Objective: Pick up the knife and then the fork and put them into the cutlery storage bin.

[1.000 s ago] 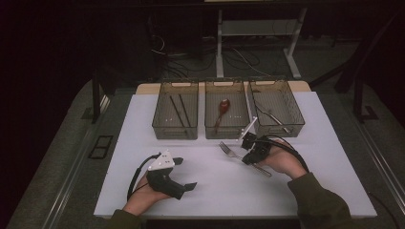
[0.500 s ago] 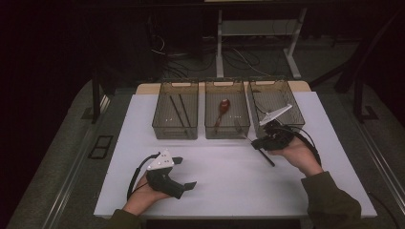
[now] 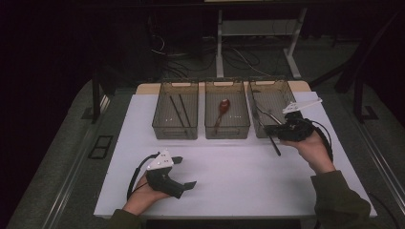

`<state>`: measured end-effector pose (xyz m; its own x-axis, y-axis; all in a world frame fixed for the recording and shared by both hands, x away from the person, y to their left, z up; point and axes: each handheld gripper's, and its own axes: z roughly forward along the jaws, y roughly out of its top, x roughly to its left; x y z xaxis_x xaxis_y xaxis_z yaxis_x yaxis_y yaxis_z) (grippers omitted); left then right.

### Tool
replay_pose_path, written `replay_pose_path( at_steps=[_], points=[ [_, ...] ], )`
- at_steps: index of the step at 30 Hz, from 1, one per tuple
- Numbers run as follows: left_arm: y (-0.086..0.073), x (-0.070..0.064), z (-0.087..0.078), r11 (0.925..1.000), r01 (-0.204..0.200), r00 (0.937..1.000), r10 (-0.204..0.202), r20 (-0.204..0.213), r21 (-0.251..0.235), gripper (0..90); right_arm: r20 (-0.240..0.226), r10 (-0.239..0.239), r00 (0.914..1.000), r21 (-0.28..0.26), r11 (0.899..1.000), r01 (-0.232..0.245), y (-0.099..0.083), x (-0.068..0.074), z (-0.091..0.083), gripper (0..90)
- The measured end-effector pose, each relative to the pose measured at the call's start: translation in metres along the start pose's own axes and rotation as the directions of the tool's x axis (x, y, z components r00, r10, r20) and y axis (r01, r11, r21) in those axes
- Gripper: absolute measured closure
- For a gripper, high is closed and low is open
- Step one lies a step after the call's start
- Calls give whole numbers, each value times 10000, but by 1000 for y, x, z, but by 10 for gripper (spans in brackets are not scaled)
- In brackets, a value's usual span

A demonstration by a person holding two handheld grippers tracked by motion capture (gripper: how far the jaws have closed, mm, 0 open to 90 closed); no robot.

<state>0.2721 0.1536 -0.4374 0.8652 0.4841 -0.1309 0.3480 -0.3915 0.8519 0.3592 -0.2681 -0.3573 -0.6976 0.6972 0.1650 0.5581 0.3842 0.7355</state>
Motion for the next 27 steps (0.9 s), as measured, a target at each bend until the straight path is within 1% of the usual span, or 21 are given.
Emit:
replay_pose_path(
  at_steps=[5, 9, 12, 16, 18, 20, 22, 27],
  points=[
    [0, 0, -1, 10000, 47, 10000, -47, -11, -55, 0, 342, 234, 9991, -747, 9970, -208, -2, -8, -10, 833],
    [0, 0, -1, 10000, 48, 10000, -48, -11, -73, 0, 503, 502, 9975, -1349, 9899, -430, -4, -15, -19, 833],
    [0, 1, -1, 10000, 29, 10000, -29, -18, -96, 0, 670, 641, 9957, -1652, 9849, -522, -6, -20, -25, 833],
    [0, 1, -1, 9999, 25, 10000, -25, -22, -121, 0, 935, 821, 9922, -1861, 9805, -636, -8, -28, -31, 833],
    [1, 0, -1, 9999, 44, 10000, -45, -23, -155, 0, 994, 905, 9909, -1924, 9788, -701, -9, -31, -33, 833],
    [1, 0, -1, 9999, 36, 10000, -36, -5, -154, 0, 1141, 912, 9893, -1970, 9781, -674, -9, -34, -34, 833],
    [1, 0, 0, 9999, 28, 10000, -27, 21, -137, 0, 1194, 984, 9880, -2002, 9770, -731, -9, -37, -36, 833],
    [0, 1, 0, 9999, 6, 10000, -6, 25, -159, 0, 1524, 932, 9839, -1973, 9784, -621, -2, -45, -38, 833]
  ],
)
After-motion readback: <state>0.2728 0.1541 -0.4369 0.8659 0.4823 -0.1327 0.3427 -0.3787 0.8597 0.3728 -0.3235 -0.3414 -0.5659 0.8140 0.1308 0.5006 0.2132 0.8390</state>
